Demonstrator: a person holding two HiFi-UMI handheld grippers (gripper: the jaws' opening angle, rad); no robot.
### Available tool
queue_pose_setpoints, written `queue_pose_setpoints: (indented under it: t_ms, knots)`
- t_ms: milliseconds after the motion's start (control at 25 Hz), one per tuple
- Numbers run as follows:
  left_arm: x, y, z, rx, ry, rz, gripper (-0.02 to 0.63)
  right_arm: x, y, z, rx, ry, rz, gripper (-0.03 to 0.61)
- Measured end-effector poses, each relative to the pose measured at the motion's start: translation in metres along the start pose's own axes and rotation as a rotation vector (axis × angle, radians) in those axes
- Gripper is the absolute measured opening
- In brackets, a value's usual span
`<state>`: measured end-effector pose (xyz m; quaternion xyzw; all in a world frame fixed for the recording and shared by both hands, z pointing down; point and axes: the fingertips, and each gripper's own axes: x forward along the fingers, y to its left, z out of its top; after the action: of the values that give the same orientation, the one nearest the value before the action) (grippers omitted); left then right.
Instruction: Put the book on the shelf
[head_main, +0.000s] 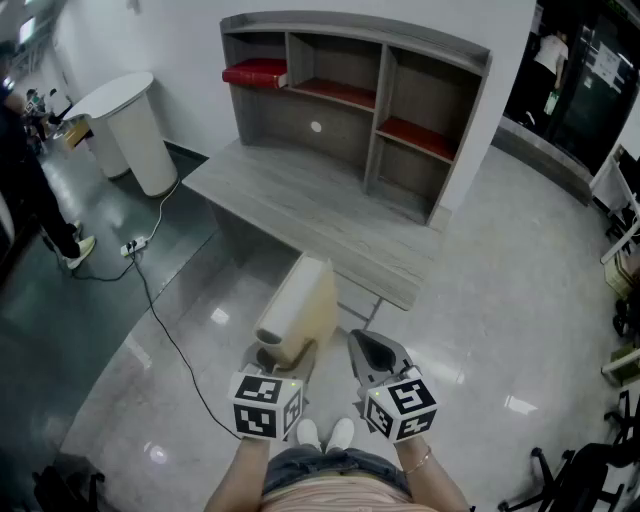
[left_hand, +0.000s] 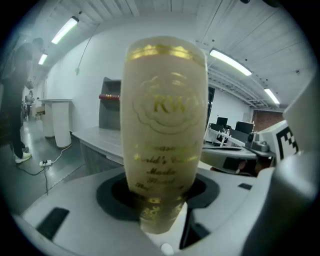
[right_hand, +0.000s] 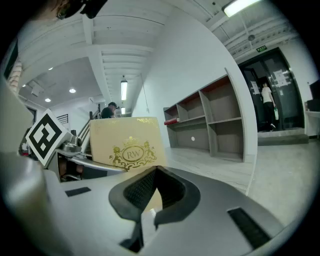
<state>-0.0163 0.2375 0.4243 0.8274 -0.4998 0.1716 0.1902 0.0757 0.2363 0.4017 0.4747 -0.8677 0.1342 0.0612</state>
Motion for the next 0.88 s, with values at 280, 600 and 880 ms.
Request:
queue_pose_setpoints:
  t_ms: [280, 600, 880]
  knots:
    - [-0.006, -0.005, -0.005, 0.004, 0.015, 0.002, 0.222, -0.008, 0.006, 0.000, 0.007, 0.004, -0.005, 0.008]
    - [0.001, -0.008, 0.000, -0.017, 0.010, 0.009, 0.222, -0.016, -0.005, 0.005, 0.006, -0.018, -0.001, 0.008]
    - [0.007, -0.012, 0.014, -0.002, -0.019, 0.048, 0.222, -0.017, -0.015, 0.012, 0.021, -0.046, 0.061, 0.009]
